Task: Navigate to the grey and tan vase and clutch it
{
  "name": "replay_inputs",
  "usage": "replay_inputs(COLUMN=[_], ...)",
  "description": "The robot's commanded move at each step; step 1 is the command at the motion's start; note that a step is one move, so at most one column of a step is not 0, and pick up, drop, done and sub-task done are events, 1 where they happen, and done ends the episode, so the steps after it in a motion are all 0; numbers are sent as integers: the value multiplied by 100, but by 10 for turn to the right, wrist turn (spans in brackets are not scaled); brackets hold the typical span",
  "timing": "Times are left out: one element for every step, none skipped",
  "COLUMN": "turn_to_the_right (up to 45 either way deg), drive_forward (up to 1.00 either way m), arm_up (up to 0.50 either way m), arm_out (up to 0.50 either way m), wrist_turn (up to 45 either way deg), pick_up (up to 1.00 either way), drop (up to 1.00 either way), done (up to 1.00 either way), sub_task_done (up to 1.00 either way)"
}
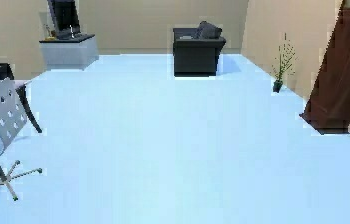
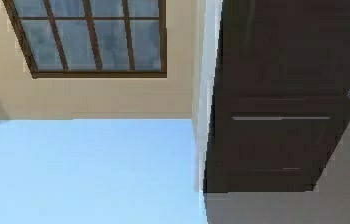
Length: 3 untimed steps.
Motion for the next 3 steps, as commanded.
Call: replay_inputs(turn_to_the_right=[-450,-210,0], drive_forward=[0,0,100], arm_up=[0,0,0], arm_out=[0,0,0], wrist_turn=[0,0,0], pick_up=[0,0,0], drop=[0,0,0], done=[0,0,0], sub_task_done=[0,0,0])
